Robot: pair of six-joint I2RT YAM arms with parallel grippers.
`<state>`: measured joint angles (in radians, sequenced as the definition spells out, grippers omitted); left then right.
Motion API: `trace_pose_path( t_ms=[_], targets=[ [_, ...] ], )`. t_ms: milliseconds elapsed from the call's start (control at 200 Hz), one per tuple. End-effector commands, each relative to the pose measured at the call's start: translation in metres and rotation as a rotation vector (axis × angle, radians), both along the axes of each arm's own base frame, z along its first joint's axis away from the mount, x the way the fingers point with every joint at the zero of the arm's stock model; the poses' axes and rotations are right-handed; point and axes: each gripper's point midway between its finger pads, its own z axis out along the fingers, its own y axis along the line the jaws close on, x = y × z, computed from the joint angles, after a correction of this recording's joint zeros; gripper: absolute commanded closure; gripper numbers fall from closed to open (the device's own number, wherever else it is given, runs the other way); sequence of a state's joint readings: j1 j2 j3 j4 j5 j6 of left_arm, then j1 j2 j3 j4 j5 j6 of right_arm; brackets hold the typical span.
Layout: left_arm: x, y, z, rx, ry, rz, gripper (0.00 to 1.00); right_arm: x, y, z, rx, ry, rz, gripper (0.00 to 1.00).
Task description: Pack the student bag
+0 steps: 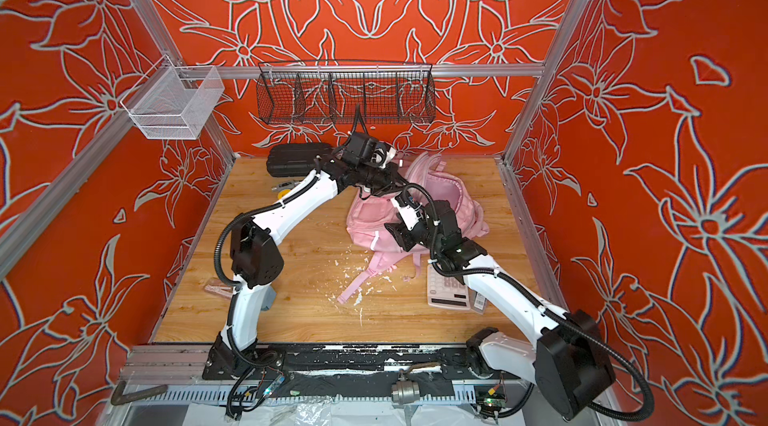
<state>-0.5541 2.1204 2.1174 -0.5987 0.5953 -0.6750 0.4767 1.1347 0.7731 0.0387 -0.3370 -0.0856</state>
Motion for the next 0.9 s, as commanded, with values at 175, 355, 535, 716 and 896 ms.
trace_pose_path(
  t_ms=[175,355,535,716,896],
  targets=[
    [-0.009,0.055,-0.003,0.185,-0.109,-0.023,1.00,0.001,-0.041,0.034,-0.004,0.058,-0.091,0.40],
    [-0.013,0.043,-0.028,0.114,-0.050,-0.025,1.00,0.022,-0.086,0.032,0.081,0.150,-0.246,0.38],
    [-0.020,0.023,-0.046,0.095,-0.020,-0.047,1.00,0.035,-0.104,0.024,0.082,0.223,-0.307,0.37],
    [-0.020,0.027,-0.048,0.159,-0.045,-0.005,0.93,0.047,-0.124,0.020,0.108,0.285,-0.378,0.36],
    [-0.023,0.043,-0.054,0.251,-0.060,0.015,0.81,0.041,-0.137,0.005,0.088,0.415,-0.448,0.37]
  ],
)
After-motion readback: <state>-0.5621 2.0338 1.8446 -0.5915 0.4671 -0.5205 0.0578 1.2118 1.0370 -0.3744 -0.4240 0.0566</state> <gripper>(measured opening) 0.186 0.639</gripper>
